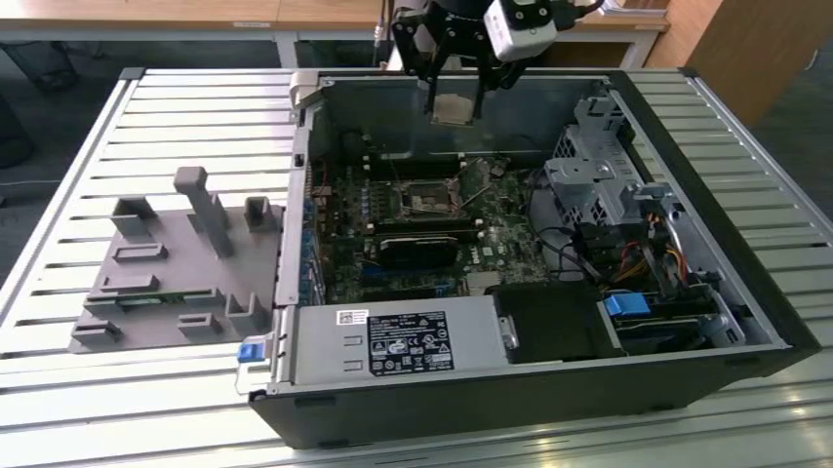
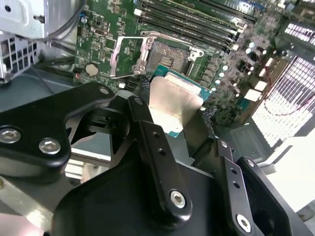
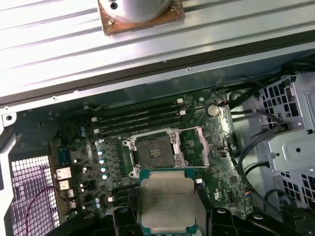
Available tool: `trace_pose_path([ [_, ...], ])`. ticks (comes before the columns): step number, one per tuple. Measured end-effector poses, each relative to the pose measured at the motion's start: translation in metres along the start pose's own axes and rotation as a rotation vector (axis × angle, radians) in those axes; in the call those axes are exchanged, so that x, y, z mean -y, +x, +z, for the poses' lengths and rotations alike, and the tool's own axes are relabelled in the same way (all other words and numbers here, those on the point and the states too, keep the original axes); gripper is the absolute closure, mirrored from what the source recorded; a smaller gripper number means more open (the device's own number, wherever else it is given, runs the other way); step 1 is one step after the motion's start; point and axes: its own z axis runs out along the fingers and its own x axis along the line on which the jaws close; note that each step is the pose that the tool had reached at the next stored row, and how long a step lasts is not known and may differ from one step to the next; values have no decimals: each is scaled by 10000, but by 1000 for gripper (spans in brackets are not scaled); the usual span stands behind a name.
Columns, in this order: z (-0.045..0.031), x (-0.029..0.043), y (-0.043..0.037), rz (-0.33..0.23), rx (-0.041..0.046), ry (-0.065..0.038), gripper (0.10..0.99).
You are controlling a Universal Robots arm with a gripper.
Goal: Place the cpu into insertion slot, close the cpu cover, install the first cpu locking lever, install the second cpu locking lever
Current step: 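Place the cpu into insertion slot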
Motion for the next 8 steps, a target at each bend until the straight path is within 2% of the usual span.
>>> trace_pose_path([
  [8,9,-1,0,976,91,-1,561],
])
